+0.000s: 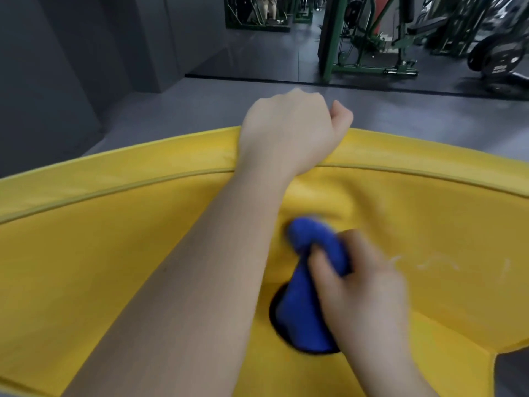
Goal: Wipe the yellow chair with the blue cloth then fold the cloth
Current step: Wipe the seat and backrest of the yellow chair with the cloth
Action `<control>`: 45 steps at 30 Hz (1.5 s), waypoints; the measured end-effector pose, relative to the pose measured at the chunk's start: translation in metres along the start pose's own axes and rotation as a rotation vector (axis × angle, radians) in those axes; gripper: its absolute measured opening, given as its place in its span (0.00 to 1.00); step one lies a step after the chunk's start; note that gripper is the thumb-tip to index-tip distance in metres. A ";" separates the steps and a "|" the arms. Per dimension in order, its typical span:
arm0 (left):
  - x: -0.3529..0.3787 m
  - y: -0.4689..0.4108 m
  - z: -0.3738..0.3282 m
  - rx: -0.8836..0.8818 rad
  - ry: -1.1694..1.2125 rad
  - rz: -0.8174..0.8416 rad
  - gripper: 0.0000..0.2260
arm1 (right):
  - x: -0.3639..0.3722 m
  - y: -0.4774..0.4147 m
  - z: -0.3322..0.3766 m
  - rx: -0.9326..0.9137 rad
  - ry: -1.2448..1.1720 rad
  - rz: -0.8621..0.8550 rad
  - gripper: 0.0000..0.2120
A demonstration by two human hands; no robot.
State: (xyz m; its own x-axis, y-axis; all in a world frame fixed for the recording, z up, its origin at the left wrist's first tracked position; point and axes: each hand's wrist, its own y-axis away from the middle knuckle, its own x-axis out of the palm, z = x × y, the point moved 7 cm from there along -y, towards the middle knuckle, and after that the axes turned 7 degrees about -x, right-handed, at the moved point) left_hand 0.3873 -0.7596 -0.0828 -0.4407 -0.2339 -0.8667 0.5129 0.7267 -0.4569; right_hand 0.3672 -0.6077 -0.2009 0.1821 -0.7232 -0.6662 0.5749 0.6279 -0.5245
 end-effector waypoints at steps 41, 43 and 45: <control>0.002 0.002 0.000 0.046 -0.026 -0.048 0.25 | 0.028 0.019 -0.054 0.072 0.450 0.540 0.08; 0.003 0.002 -0.001 0.045 -0.028 -0.051 0.24 | -0.019 -0.010 -0.020 -0.076 0.364 0.206 0.08; 0.004 0.000 0.001 0.031 -0.036 -0.046 0.23 | -0.064 -0.032 0.016 -0.214 0.275 -0.215 0.07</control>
State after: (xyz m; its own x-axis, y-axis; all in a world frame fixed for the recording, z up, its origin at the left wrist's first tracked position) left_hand 0.3859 -0.7610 -0.0860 -0.4380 -0.2903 -0.8508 0.5156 0.6942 -0.5022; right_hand 0.3501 -0.5860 -0.1335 -0.1611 -0.7587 -0.6312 0.3921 0.5377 -0.7465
